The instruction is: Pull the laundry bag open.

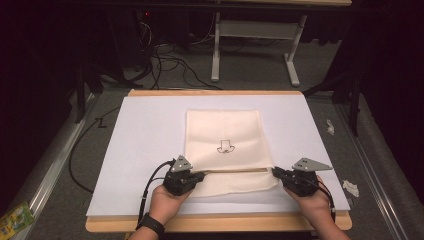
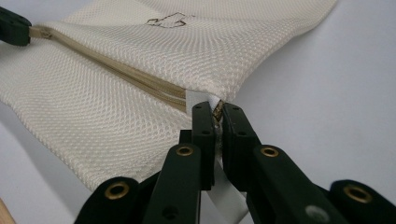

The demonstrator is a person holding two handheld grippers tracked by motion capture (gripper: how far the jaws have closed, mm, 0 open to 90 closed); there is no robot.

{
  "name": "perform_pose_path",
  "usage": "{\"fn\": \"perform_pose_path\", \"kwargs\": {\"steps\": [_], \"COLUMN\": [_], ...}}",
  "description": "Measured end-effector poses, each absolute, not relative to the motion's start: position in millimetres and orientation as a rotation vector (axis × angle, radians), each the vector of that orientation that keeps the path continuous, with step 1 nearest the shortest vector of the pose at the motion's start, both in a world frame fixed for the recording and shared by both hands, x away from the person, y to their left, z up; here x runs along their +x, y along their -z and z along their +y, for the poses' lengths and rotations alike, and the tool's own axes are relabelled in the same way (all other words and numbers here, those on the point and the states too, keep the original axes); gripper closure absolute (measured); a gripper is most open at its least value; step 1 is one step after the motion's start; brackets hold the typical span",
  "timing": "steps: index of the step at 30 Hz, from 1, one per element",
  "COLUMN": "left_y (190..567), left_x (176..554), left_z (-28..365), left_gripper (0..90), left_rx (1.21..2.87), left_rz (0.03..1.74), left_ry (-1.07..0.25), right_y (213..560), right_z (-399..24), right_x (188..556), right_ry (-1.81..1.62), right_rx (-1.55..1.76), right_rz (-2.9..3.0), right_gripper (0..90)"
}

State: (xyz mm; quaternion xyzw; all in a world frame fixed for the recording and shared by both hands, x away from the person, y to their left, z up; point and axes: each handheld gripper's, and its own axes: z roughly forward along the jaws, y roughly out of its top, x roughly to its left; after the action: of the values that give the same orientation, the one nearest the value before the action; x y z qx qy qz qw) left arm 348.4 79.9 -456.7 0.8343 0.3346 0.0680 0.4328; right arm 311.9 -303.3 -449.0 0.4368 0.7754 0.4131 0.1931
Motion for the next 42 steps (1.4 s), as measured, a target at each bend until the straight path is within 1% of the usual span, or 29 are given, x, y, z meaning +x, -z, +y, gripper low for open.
{"fn": "perform_pose_path", "kwargs": {"steps": [5,6,7,9,14,15,16,21,24,29,32,36,38,42], "left_y": [456,456,457,457,460,461,461,462,462,464,467,469,469,468], "left_x": [346,346,346,346,349,349,349,352,350,347,345,343,343,343], "left_z": [86,91,97,107,133,134,133,139,140,138,135,134,135,140], "left_gripper": [88.6,88.6,88.6,88.6,88.7,88.6,88.6,88.3,88.1,87.8,87.4,86.5,82.4,65.2], "left_rx": [2.114,2.112,2.084,2.100,2.048,2.043,2.054,2.041,2.024,2.024,2.034,2.034,2.028,2.003], "left_rz": [0.829,0.851,0.866,0.895,0.961,0.955,0.949,0.971,0.972,0.954,0.934,0.910,0.915,0.929], "left_ry": [-0.168,-0.166,-0.132,-0.168,-0.143,-0.134,-0.161,-0.169,-0.202,-0.197,-0.233,-0.239,-0.243,-0.284], "right_y": [450,450,450,451,450,450,451,450,453,452,454,456,455,454], "right_z": [-299,-299,-302,-309,-322,-325,-326,-320,-319,-321,-323,-324,-325,-327], "right_x": [312,312,313,315,317,317,317,317,315,311,312,312,312,312], "right_ry": [-1.148,-1.123,-1.125,-1.135,-1.124,-1.133,-1.143,-1.141,-1.159,-1.166,-1.191,-1.209,-1.217,-1.237], "right_rx": [1.216,1.221,1.225,1.267,1.318,1.329,1.326,1.298,1.289,1.267,1.282,1.268,1.271,1.275], "right_rz": [2.195,2.188,2.180,2.158,2.118,2.112,2.116,2.123,2.148,2.151,2.163,2.184,2.175,2.167], "right_gripper": [86.7,86.8,86.8,86.8,86.9,86.9,86.8,86.6,86.1,85.4,82.4,77.6,73.2,63.6]}}
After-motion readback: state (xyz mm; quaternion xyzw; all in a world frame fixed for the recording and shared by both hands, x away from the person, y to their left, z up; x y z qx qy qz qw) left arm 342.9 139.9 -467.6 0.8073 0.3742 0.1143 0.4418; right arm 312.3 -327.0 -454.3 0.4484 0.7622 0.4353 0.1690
